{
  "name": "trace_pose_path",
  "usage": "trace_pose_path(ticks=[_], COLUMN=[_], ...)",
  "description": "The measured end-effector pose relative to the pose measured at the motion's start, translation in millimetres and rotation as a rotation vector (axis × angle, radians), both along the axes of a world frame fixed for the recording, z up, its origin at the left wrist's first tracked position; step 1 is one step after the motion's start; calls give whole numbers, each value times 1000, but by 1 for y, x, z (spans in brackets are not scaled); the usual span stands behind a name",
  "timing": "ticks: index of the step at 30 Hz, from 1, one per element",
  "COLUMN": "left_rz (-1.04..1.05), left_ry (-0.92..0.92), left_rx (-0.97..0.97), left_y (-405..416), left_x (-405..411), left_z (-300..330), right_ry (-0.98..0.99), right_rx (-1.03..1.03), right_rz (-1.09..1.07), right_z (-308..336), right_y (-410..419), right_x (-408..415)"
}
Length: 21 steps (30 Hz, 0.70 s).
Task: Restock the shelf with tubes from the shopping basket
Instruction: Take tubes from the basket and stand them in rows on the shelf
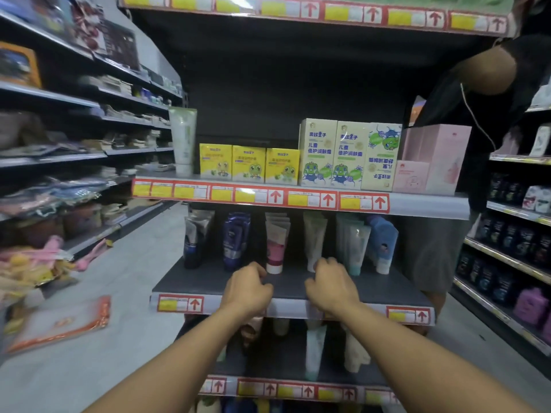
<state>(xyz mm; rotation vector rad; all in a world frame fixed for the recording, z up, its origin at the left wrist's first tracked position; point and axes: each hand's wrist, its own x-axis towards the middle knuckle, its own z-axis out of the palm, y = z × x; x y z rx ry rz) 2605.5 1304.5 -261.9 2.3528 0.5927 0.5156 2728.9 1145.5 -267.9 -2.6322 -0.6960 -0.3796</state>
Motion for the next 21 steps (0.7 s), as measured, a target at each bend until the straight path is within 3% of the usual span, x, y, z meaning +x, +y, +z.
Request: trace_pose_path(ticks=[14, 21], left_rz=[168, 258], left_ry=[-28, -108], left_rx=[0, -32], left_y=[88, 138], left_x=[-26, -7], left_z=[-13, -28], right_ry=[64, 197], right_rx=[33, 235], right_rz=[153, 141], right_z=[-24, -44], right_y=[127, 185], right_x=[-25, -11])
